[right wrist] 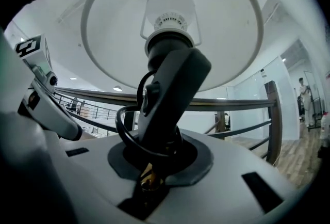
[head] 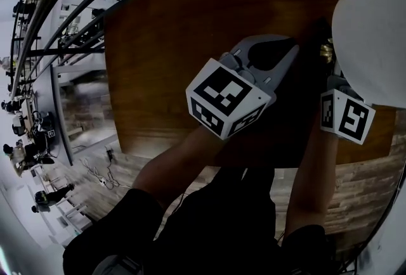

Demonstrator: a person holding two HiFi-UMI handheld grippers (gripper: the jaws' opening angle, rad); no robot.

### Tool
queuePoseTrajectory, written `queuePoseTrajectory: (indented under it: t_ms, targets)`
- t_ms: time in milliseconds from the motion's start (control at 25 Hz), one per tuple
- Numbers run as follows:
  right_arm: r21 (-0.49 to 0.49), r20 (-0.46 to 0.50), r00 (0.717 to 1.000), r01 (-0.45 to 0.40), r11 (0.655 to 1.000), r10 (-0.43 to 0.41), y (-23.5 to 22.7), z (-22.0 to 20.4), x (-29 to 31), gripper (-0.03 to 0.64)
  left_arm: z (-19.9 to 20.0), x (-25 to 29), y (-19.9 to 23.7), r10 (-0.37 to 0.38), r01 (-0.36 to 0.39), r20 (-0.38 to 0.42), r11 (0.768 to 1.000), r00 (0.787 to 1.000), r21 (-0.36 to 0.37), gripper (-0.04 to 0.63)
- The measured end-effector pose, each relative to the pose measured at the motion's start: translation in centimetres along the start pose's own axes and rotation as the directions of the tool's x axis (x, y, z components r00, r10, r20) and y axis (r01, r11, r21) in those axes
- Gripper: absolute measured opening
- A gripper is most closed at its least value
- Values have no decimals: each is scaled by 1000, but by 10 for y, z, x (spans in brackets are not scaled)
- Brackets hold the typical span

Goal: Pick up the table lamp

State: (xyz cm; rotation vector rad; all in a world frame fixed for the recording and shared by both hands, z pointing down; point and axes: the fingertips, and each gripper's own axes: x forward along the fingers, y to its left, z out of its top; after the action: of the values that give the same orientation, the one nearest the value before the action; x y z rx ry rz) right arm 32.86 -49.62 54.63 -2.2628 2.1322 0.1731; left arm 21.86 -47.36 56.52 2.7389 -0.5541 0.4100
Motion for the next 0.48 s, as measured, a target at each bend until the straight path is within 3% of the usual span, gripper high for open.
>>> queuePoseTrajectory:
  t_ms: [280, 480]
  targets:
    - [-37, -31, 999, 6, 999, -7, 0, -1, 3, 62, -11, -5, -4, -16, 16, -18, 1000, 1000, 25, 17]
    - [19, -90, 996, 9, 1000, -7, -6, 3, 1, 57, 1, -9, -15, -25, 25, 8, 999, 1000, 32, 17]
